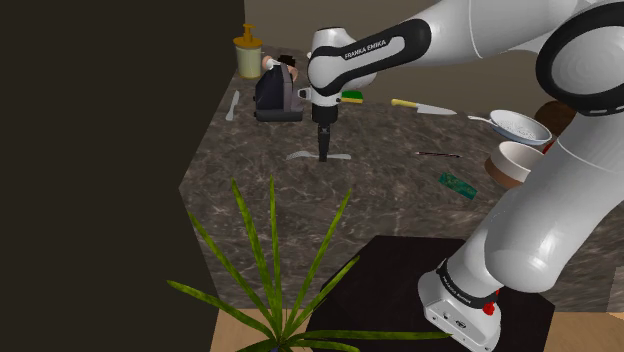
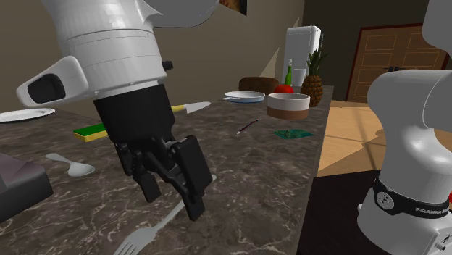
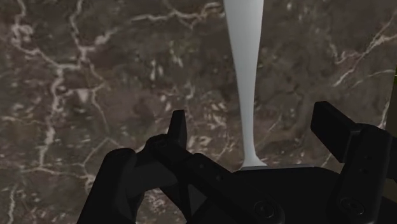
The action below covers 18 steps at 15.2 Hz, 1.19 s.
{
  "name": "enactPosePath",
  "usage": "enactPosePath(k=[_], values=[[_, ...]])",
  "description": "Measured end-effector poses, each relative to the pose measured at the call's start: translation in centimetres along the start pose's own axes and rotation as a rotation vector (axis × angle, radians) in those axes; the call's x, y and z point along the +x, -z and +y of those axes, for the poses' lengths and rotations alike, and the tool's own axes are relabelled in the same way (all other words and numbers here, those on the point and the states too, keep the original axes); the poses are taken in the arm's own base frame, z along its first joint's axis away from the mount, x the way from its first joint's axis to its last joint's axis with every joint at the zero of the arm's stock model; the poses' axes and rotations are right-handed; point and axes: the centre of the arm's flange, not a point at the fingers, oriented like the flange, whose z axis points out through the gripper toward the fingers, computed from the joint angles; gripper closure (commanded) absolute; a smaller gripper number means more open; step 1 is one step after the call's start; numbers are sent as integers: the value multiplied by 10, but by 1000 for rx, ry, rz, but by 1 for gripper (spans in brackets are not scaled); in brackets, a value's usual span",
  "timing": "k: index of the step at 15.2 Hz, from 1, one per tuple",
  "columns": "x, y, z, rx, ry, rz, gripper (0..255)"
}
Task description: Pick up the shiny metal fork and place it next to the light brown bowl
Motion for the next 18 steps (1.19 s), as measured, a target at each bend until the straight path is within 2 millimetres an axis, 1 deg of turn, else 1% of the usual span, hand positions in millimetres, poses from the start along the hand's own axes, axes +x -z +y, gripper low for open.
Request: enactPosePath(k=[3, 4, 14, 16, 18], values=[[0, 0, 0, 0, 0, 0, 0], [0, 0, 0, 0, 0, 0, 255], [0, 1, 0, -2, 1, 3, 255], [0, 6, -2, -1, 0, 1, 255], [-2, 15, -4, 0, 0, 1, 255]])
